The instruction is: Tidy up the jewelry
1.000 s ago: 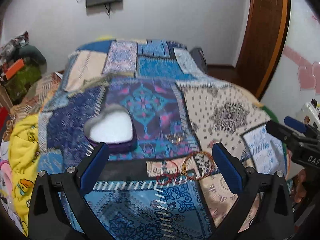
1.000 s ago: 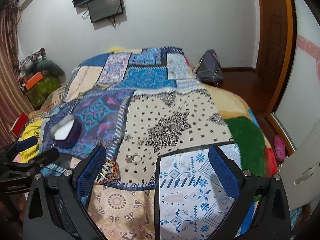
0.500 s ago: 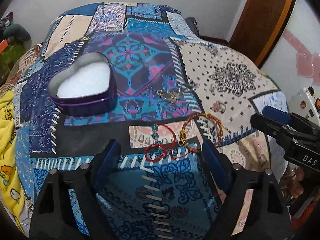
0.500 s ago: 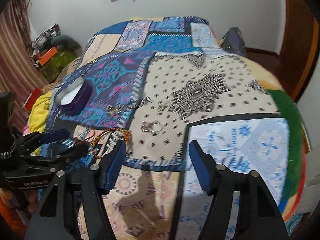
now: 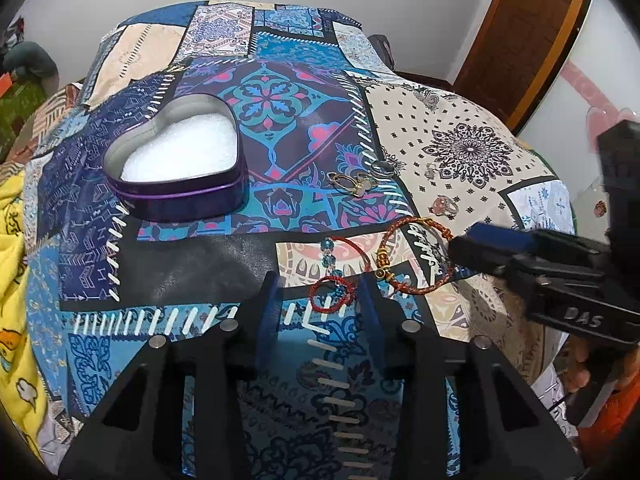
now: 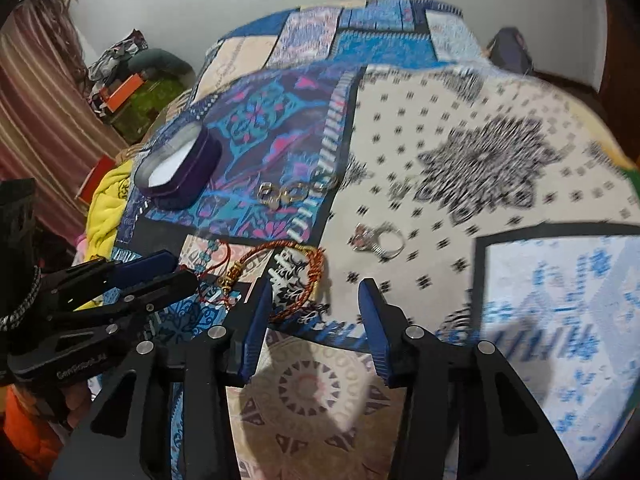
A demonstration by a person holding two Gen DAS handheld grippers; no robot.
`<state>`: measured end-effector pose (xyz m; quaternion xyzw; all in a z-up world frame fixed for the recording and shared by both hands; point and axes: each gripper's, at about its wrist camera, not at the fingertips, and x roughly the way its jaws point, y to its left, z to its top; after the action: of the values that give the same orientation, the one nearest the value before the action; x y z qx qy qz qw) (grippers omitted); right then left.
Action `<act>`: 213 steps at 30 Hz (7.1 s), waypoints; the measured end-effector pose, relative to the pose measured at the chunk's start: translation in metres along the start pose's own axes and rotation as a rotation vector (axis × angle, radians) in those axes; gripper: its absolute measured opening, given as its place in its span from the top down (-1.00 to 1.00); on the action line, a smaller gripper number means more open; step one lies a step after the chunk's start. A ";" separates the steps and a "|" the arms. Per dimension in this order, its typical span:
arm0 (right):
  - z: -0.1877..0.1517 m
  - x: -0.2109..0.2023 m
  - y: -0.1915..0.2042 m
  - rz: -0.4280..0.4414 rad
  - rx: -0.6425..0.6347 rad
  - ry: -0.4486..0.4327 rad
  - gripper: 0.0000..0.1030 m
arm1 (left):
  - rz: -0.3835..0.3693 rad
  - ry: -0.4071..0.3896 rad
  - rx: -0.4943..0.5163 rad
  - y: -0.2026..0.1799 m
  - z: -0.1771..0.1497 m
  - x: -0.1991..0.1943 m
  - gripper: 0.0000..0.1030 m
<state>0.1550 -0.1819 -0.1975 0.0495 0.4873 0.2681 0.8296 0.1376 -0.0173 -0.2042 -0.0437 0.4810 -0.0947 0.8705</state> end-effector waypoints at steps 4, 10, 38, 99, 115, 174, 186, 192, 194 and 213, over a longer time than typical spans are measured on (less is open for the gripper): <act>0.001 0.009 0.001 0.015 0.014 0.008 0.32 | -0.011 -0.007 0.011 -0.002 -0.002 0.003 0.51; 0.003 0.011 -0.003 0.026 0.031 -0.025 0.85 | -0.039 -0.011 -0.015 0.003 0.000 0.007 0.89; 0.050 -0.057 0.039 0.013 -0.012 -0.269 0.85 | 0.065 -0.334 -0.026 0.030 0.029 -0.106 0.89; 0.105 0.063 0.111 0.105 -0.220 -0.079 0.85 | 0.071 -0.212 -0.045 0.107 0.071 -0.038 0.89; 0.102 0.075 0.119 0.092 -0.281 -0.021 0.84 | 0.073 -0.173 -0.047 0.111 0.061 -0.031 0.74; 0.036 -0.058 -0.036 -0.127 -0.044 -0.082 0.27 | -0.001 -0.058 0.057 -0.025 0.037 -0.009 0.21; 0.036 0.000 -0.026 -0.092 -0.099 0.032 0.27 | -0.051 0.013 0.045 -0.025 0.031 0.025 0.21; 0.031 0.006 -0.014 -0.134 -0.179 0.039 0.27 | -0.059 0.012 0.036 -0.023 0.033 0.032 0.22; 0.031 0.006 -0.013 -0.125 -0.178 0.042 0.27 | -0.066 0.010 0.026 -0.021 0.033 0.031 0.22; 0.032 0.021 -0.001 -0.117 -0.129 0.032 0.67 | -0.073 -0.009 -0.004 -0.001 0.015 0.009 0.22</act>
<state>0.1902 -0.1663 -0.1974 -0.0369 0.4841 0.2506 0.8375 0.1545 -0.0205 -0.2032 -0.0632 0.4754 -0.1254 0.8685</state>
